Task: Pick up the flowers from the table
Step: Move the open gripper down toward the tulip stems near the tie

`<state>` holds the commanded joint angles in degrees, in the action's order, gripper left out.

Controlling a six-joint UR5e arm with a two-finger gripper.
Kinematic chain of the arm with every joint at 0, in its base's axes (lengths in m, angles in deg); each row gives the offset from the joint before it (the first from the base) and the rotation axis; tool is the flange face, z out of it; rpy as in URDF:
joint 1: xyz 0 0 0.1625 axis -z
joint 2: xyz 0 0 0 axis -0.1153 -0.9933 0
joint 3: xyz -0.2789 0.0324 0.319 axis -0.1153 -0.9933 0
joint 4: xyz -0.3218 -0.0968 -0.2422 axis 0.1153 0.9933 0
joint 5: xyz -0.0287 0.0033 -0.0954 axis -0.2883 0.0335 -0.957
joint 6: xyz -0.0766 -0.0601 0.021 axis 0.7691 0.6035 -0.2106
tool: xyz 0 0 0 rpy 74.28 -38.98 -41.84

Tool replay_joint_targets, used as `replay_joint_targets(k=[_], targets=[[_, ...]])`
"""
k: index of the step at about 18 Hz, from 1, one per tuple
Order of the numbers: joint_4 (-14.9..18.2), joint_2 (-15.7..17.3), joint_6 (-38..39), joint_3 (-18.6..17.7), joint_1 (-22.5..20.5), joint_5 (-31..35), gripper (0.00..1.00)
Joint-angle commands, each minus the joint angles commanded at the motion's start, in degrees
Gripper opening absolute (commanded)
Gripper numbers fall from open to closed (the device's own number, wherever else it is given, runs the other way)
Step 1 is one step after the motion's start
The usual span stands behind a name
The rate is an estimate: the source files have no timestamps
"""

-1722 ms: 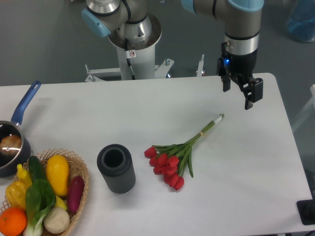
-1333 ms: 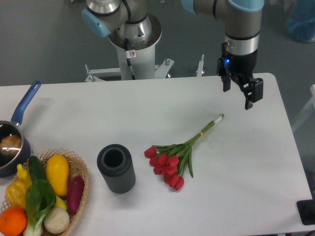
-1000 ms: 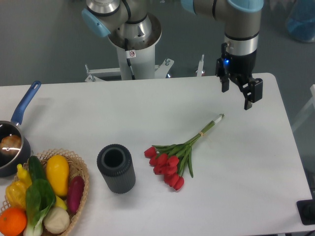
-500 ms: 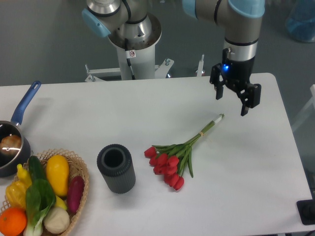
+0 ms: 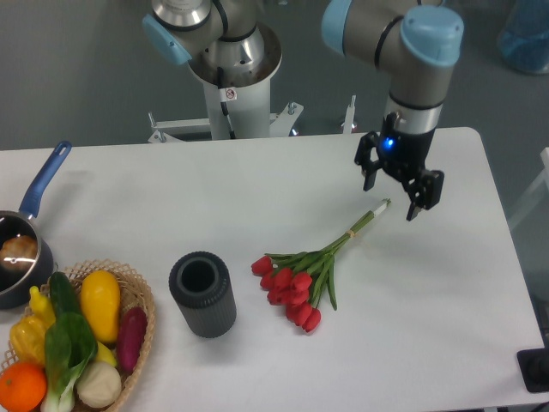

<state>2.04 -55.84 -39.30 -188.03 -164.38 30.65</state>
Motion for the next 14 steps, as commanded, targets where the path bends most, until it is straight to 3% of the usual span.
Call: replay_joint_targets(k=[9, 14], targets=[[0.26, -3.7, 2.46, -1.58, 1.58, 0.88, 1.0], [0.18, -6.16, 7.99, -1.58, 2.9, 0.88, 1.0]])
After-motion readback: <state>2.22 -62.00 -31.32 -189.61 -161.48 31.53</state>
